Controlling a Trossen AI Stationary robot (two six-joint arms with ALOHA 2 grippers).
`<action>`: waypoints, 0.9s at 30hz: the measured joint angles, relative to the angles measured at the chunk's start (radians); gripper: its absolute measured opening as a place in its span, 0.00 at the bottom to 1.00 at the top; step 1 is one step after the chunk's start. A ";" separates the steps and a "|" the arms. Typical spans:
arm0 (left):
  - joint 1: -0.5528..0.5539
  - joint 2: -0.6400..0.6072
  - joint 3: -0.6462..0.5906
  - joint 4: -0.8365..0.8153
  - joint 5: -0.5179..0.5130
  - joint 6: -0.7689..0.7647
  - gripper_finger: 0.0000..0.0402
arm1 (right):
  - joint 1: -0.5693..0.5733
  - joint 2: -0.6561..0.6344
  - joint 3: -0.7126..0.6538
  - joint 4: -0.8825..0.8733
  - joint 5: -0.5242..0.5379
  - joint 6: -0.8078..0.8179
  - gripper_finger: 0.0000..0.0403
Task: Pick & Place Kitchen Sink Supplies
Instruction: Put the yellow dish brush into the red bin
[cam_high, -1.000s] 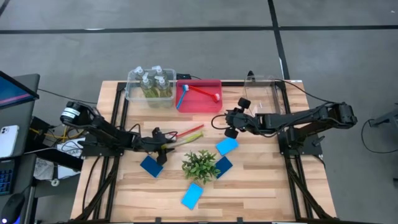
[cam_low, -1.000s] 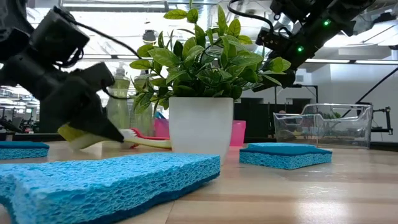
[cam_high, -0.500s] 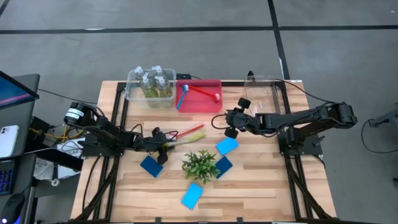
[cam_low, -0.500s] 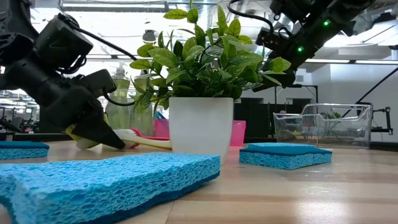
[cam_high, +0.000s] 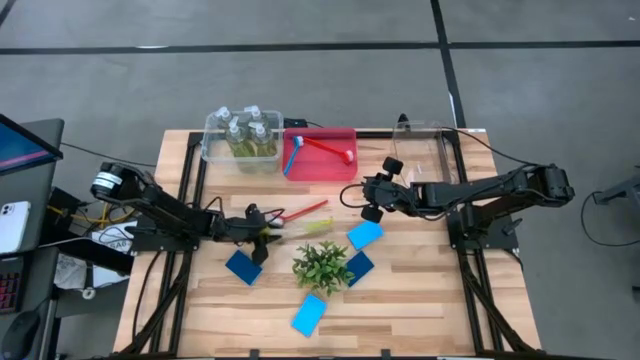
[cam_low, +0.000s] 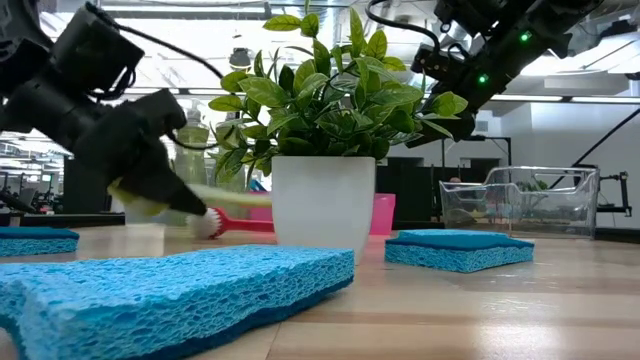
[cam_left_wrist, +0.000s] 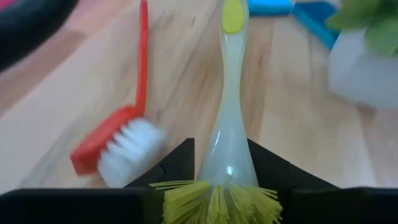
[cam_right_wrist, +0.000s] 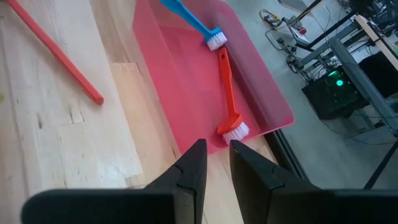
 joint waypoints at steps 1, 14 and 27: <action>0.000 -0.016 0.000 -0.001 -0.001 0.000 0.30 | 0.000 0.000 0.000 0.000 0.000 0.000 0.16; 0.019 -0.289 0.001 0.008 -0.238 0.080 0.30 | 0.000 0.000 0.000 0.000 0.000 0.000 0.16; 0.117 -0.473 0.032 0.038 -0.241 0.190 0.30 | 0.000 0.000 0.000 0.015 0.000 0.008 0.16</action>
